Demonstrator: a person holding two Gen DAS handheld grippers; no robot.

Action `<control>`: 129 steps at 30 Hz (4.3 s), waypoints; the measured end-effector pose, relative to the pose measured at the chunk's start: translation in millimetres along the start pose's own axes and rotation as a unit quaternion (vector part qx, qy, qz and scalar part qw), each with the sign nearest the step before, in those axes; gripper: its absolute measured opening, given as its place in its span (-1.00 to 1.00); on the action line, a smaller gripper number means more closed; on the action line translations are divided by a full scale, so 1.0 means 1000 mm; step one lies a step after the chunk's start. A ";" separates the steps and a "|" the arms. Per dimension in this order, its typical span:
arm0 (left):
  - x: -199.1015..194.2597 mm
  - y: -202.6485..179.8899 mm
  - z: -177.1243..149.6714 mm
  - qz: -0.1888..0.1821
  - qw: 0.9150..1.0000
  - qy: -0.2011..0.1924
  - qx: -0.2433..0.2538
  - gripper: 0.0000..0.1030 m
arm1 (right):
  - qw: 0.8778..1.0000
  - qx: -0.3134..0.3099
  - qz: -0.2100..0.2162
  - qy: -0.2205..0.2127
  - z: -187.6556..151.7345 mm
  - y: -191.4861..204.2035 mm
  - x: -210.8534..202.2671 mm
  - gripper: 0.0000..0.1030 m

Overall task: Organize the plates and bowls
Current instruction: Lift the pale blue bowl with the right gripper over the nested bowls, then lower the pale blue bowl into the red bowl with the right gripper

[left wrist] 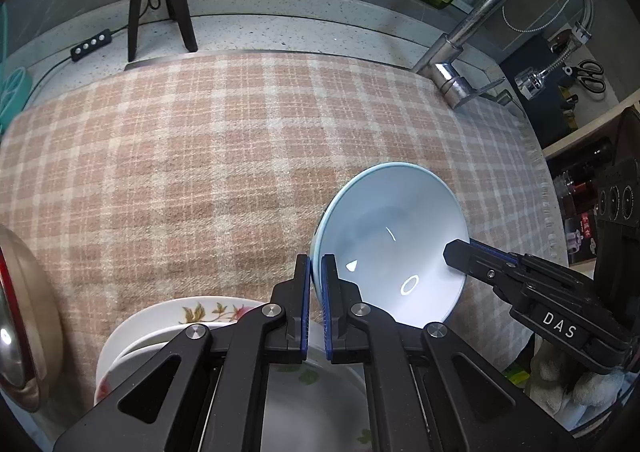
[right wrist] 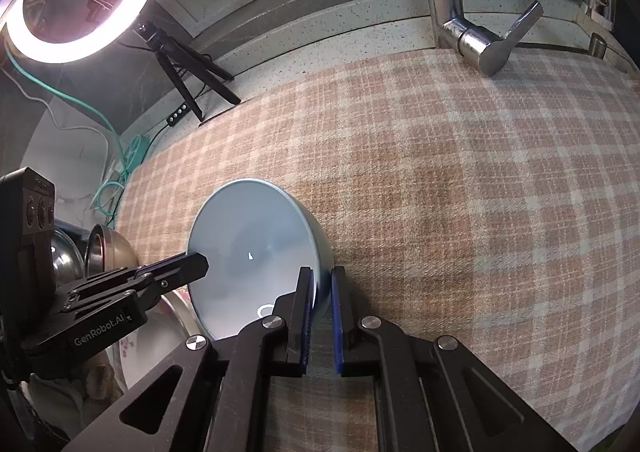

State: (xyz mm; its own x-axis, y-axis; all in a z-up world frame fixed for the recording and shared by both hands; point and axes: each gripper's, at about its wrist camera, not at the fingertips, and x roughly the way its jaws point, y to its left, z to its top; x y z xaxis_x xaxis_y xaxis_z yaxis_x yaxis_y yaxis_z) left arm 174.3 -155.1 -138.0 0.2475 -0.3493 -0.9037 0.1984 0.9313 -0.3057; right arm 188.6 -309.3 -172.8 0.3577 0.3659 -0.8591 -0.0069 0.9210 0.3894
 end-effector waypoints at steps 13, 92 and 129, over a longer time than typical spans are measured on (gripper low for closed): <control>-0.035 0.004 -0.003 -0.011 1.000 -0.028 -0.006 -0.92 | 1.000 -0.020 0.008 -0.012 0.007 0.023 -0.026 -0.85; -0.139 0.229 -0.081 0.103 0.968 -0.086 -0.213 -0.90 | 0.973 -0.201 0.071 0.086 -0.012 0.296 0.099 -0.77; -0.148 0.253 -0.120 0.073 0.952 -0.140 -0.262 -0.60 | 0.983 -0.142 0.102 0.062 -0.006 0.246 0.082 -0.60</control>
State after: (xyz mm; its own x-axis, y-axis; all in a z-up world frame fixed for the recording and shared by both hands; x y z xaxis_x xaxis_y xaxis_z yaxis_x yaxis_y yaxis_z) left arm 74.2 144.6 -118.0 0.4945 -0.1584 -0.8546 -0.3396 0.8699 -0.3578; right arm 210.1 -51.7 -149.1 0.2052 0.5444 -0.8133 -0.3333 0.8202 0.4649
